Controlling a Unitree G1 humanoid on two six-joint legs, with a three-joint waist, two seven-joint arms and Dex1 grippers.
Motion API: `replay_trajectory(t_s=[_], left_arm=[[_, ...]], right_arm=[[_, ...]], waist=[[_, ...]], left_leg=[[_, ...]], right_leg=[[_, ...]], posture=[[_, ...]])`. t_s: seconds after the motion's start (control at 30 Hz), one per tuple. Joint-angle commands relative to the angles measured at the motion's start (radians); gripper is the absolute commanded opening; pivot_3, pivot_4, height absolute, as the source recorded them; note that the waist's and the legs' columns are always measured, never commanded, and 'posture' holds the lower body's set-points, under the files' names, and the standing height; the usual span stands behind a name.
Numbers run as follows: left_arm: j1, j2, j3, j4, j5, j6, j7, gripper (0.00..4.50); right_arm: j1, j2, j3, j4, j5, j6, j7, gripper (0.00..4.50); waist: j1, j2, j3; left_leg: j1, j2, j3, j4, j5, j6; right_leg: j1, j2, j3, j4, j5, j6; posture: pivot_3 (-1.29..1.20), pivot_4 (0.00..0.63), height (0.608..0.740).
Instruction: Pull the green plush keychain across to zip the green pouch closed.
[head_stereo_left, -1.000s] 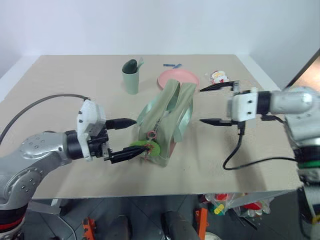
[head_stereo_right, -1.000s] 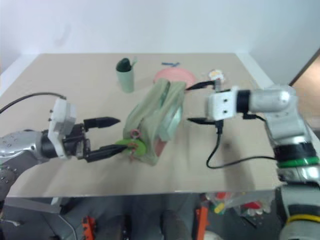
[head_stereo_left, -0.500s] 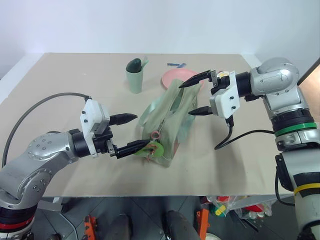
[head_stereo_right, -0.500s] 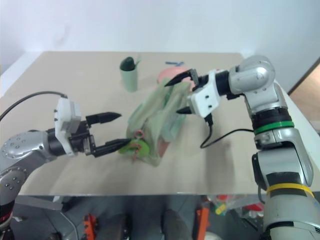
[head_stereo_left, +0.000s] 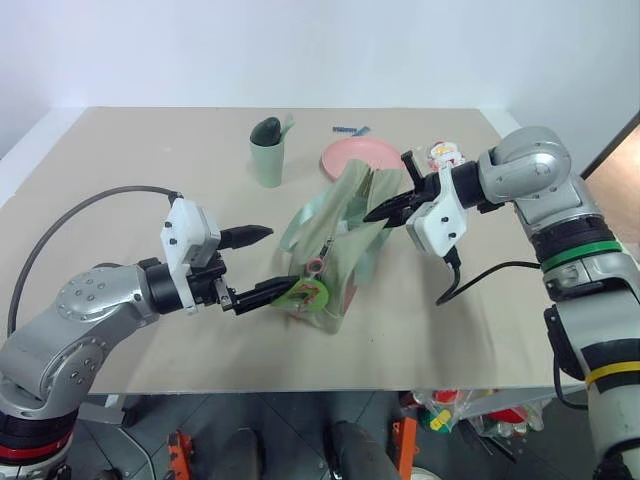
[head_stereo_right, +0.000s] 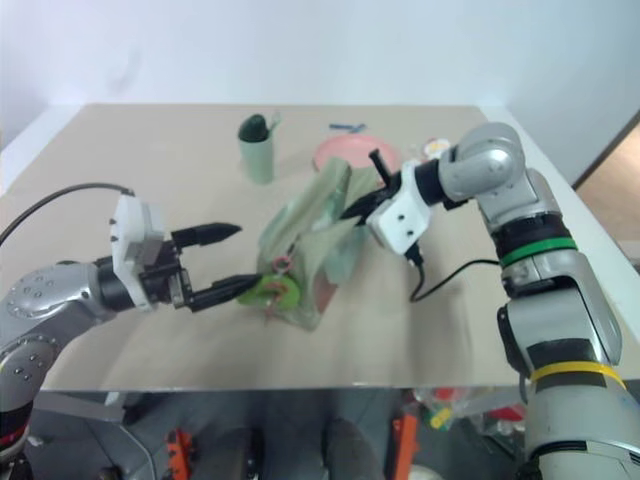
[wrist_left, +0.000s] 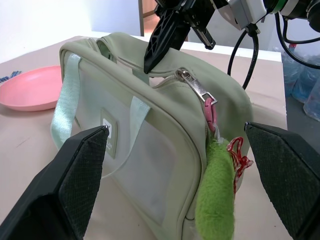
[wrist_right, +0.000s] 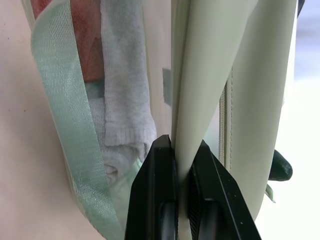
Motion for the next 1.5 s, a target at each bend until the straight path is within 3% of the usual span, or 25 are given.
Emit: replay_trajectory(t_s=[0.03, 0.27, 0.53, 0.83, 0.87, 1.07, 1.37, 1.5], left_arm=[[-0.011, -0.003, 0.01, -0.015, 0.004, -0.021, 0.003, 4.5], [-0.007, -0.012, 0.009, -0.004, 0.018, -0.027, -0.006, 4.5], [-0.009, -0.019, -0.005, 0.005, 0.035, -0.03, -0.019, 4.5], [-0.017, -0.024, -0.012, 0.016, 0.051, -0.04, -0.028, 4.5], [-0.016, -0.024, -0.013, 0.015, 0.052, -0.041, -0.028, 4.5], [-0.011, -0.021, -0.018, 0.006, 0.055, -0.046, -0.028, 4.5], [-0.034, -0.017, -0.04, 0.023, 0.062, -0.048, -0.05, 4.5], [-0.047, -0.025, -0.049, 0.032, 0.068, -0.049, -0.062, 4.5]], right_arm=[[-0.041, -0.022, -0.009, 0.002, -0.017, 0.046, 0.003, 0.05], [-0.07, -0.054, -0.034, -0.153, -0.075, 0.298, -0.011, 0.05], [0.002, -0.102, -0.032, -0.555, -0.161, 0.861, 0.064, 0.05], [0.047, -0.035, -0.006, -0.708, -0.193, 1.187, 0.078, 0.05], [0.05, -0.033, -0.01, -0.712, -0.186, 1.207, 0.081, 0.75], [0.082, -0.046, -0.136, -0.75, 0.012, 1.256, 0.109, 2.68], [0.135, -0.135, -0.33, -0.694, 0.249, 1.308, 0.104, 2.68], [0.185, -0.173, -0.365, -0.582, 0.276, 1.258, 0.106, 2.68]], waist=[[0.0, 0.0, 0.0], [0.001, 0.0, 0.0], [0.002, 0.001, 0.001], [0.002, 0.001, 0.001], [0.002, 0.001, 0.001], [0.002, 0.001, 0.001], [0.002, 0.001, 0.001], [0.002, 0.001, 0.0]], left_leg=[[0.0, 0.0, 0.0, 0.0, 0.0, 0.0], [0.0, 0.0, 0.0, 0.001, 0.002, -0.001], [-0.001, 0.001, 0.0, -0.001, 0.002, 0.0], [-0.002, 0.002, 0.0, -0.001, 0.001, 0.0], [-0.001, 0.002, 0.0, 0.0, 0.001, 0.0], [-0.002, 0.002, 0.0, 0.001, 0.001, 0.0], [-0.002, 0.001, 0.0, 0.0, 0.001, 0.0], [-0.001, 0.001, 0.0, 0.001, 0.001, 0.0]], right_leg=[[0.0, 0.0, 0.0, 0.0, 0.0, 0.0], [0.0, 0.0, 0.0, 0.0, -0.001, -0.001], [-0.002, 0.001, -0.001, 0.001, 0.0, 0.0], [-0.003, 0.002, -0.002, 0.001, -0.002, 0.003], [-0.003, 0.002, -0.002, 0.001, -0.002, 0.003], [-0.002, 0.002, -0.002, 0.001, -0.002, 0.004], [-0.002, 0.002, -0.002, 0.001, -0.002, 0.005], [-0.001, 0.002, -0.001, 0.001, -0.002, 0.005]], posture=[[0.0, 0.15, 0.74], [0.0, 0.15, 0.74], [0.0, 0.15, 0.74], [0.0, 0.15, 0.74], [0.0, 0.15, 0.74], [0.0, 0.15, 0.74], [0.0, 0.15, 0.74], [0.0, 0.15, 0.74]])
